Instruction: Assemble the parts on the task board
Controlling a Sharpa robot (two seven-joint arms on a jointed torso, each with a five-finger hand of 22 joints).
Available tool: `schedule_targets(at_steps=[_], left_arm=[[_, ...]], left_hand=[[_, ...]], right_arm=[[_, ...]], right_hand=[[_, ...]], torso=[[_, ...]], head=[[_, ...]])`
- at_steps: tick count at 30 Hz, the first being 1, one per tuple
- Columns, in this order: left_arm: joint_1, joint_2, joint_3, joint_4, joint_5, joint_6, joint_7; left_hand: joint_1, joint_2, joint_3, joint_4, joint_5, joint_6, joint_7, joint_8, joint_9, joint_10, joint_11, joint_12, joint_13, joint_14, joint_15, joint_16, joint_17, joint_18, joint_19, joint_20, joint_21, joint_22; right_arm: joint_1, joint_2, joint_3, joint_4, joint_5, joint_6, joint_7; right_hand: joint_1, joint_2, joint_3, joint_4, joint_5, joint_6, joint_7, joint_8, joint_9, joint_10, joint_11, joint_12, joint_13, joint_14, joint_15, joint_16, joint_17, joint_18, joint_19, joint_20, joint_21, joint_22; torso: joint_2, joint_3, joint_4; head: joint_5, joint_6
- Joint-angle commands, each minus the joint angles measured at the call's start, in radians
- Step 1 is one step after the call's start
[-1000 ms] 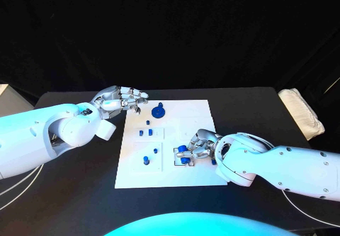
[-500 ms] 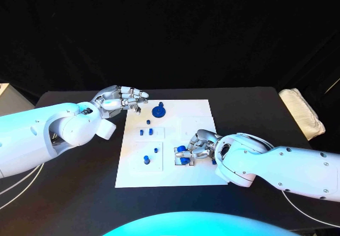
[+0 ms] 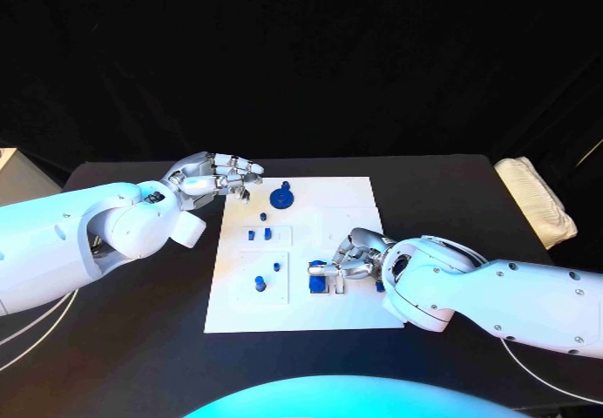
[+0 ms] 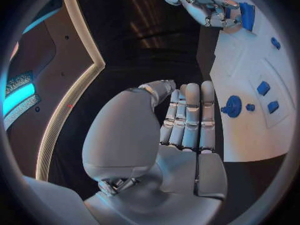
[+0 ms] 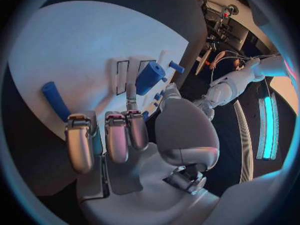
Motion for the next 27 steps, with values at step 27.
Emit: schedule_targets(at_steps=[27], left_arm=[[0.0, 0.0, 0.001, -0.004, 0.006, 0.01, -0.002]], left_hand=[[-0.009, -0.001, 0.0, 0.008, 0.002, -0.009, 0.003, 0.004, -0.002, -0.01, 0.003, 0.003, -0.002, -0.004, 0.003, -0.004, 0.002, 0.015, 0.004, 0.005, -0.006, -0.002]], right_arm=[[-0.009, -0.069, 0.0, 0.059, -0.052, -0.008, 0.165]], right_hand=[[0.273, -0.015, 0.118, -0.005, -0.002, 0.002, -0.006, 0.012, 0.008, 0.047, -0.01, 0.008, 0.185, 0.101, -0.006, 0.008, 0.25, -0.007, 0.105, -0.007, 0.006, 0.263]], torso=[[0.0, 0.0004, 0.0006]], head=[[0.003, 0.0]])
